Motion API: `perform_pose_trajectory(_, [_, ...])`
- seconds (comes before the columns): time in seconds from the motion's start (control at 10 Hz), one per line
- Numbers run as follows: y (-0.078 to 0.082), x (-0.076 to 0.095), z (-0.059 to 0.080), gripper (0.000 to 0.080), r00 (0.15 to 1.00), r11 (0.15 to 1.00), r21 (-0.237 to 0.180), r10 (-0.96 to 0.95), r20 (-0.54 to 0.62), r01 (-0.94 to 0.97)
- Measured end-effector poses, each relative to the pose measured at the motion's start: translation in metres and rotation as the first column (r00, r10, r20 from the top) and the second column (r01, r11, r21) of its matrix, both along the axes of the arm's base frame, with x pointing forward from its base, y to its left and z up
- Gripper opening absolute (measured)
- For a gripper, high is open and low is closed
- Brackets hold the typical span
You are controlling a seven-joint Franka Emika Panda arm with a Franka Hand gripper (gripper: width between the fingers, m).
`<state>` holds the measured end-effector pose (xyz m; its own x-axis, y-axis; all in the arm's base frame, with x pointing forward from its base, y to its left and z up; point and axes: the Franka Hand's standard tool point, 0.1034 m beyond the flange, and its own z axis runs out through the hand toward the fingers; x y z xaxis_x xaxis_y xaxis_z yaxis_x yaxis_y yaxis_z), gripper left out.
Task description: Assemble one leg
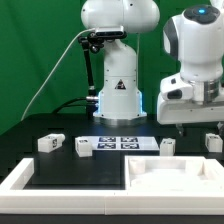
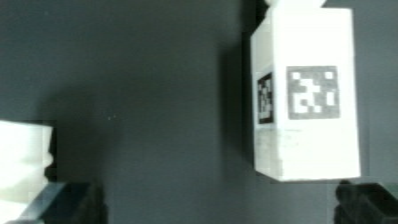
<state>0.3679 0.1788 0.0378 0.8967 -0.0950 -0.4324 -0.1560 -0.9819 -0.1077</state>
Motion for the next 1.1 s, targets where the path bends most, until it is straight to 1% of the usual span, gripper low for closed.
perform_pose_trajectory(0.1, [-0.001, -0.006, 0.001, 0.0649, 0.994, 1.0, 0.013, 0.008, -0.11, -0.006])
perform_pose_trajectory(0.2, [-0.001, -0.005, 0.0, 0.0649, 0.98, 1.0, 0.025, 0.007, -0.197, -0.002])
perform_pose_trajectory(0.3, [0.006, -0.001, -0.003, 0.0649, 0.966, 1.0, 0.002, -0.028, -0.255, 0.03])
perform_pose_trajectory(0.5, [0.022, -0.006, -0.006, 0.0649, 0.951, 0.996, -0.056, -0.082, -0.297, 0.069])
perform_pose_trajectory(0.6, [0.028, -0.008, -0.008, 0.0649, 0.947, 0.995, -0.072, -0.094, -0.307, 0.075])
perform_pose_trajectory(0.7, [0.032, -0.009, -0.011, 0.0649, 0.946, 0.995, -0.074, -0.09, -0.311, 0.07])
perform_pose_trajectory(0.8, [0.034, -0.01, -0.013, 0.0649, 0.952, 0.996, -0.063, -0.076, -0.297, 0.06])
perform_pose_trajectory(1.1, [0.033, -0.009, -0.013, 0.0649, 0.951, 0.996, -0.064, -0.079, -0.298, 0.062])
